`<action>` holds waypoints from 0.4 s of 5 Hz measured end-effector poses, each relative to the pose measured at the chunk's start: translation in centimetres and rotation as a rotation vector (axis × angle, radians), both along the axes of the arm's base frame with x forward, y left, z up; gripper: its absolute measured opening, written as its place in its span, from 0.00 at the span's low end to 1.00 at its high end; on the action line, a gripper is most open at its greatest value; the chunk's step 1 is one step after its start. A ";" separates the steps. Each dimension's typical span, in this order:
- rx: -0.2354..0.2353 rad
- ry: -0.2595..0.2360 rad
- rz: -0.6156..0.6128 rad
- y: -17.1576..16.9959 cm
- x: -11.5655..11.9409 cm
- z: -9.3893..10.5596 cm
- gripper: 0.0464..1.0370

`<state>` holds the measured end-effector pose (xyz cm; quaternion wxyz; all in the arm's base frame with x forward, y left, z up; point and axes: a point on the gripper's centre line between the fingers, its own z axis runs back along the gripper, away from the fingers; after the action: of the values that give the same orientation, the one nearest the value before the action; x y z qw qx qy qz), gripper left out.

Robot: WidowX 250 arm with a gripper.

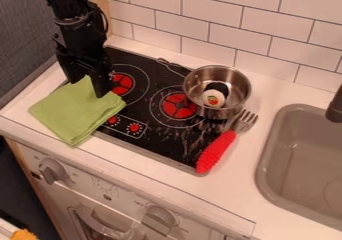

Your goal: Moved the red fork to the top left corner of the stove

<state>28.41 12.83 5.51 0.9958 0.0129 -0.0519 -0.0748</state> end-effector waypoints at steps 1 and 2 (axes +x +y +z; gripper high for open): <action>-0.021 0.026 0.005 -0.3 -0.3 -0.9 0.96; -0.048 0.008 -0.017 -2.8 -0.5 -0.9 0.96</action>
<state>27.90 10.04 4.65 0.9953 -0.0117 -0.0496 -0.0820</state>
